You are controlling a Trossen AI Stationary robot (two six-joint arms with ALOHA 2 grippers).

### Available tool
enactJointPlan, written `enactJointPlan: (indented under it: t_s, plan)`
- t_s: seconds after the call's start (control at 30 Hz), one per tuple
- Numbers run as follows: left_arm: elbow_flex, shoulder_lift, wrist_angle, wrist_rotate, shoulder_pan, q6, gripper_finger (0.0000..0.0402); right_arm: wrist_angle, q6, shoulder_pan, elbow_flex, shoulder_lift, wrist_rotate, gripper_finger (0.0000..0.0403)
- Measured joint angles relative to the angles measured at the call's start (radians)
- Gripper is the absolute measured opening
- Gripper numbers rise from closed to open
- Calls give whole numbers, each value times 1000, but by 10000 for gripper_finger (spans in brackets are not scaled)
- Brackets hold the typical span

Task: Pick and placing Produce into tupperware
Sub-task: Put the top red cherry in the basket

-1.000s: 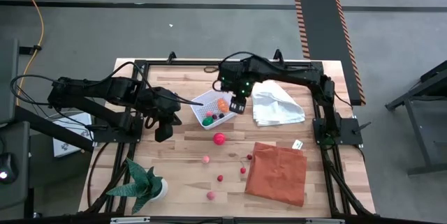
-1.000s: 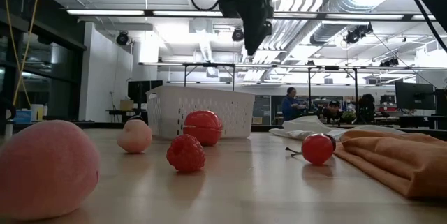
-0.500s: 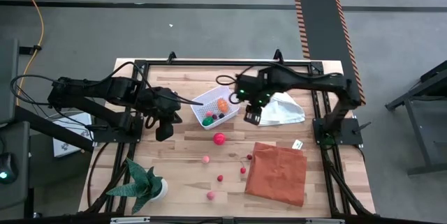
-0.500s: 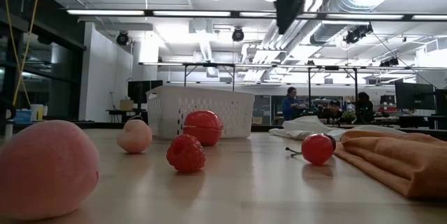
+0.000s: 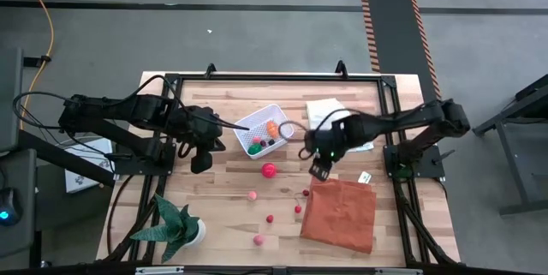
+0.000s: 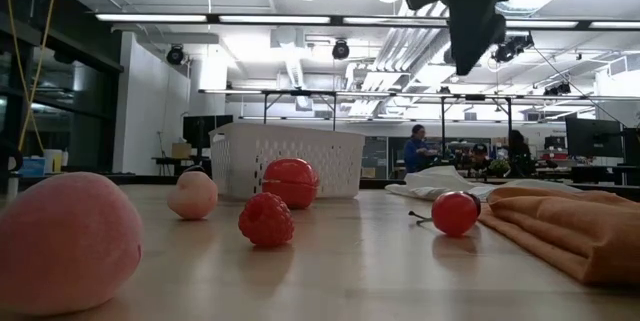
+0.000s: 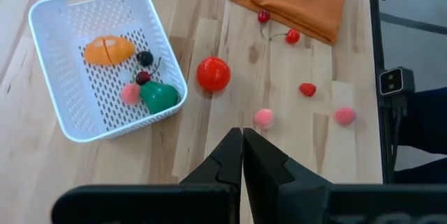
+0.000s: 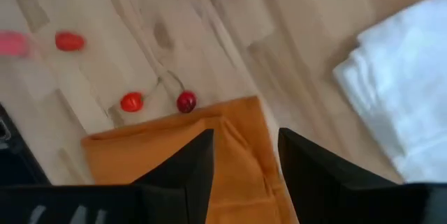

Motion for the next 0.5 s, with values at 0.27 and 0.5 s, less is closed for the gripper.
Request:
enactJointPlan:
  t_s: [0.27, 0.5]
  plan:
    - [0, 0, 11, 0, 0, 13, 3, 35, 131, 69, -9, 66, 2, 151]
    - [0, 0, 10, 2, 0, 20, 3, 105, 262, 107, -9, 119, -38, 151]
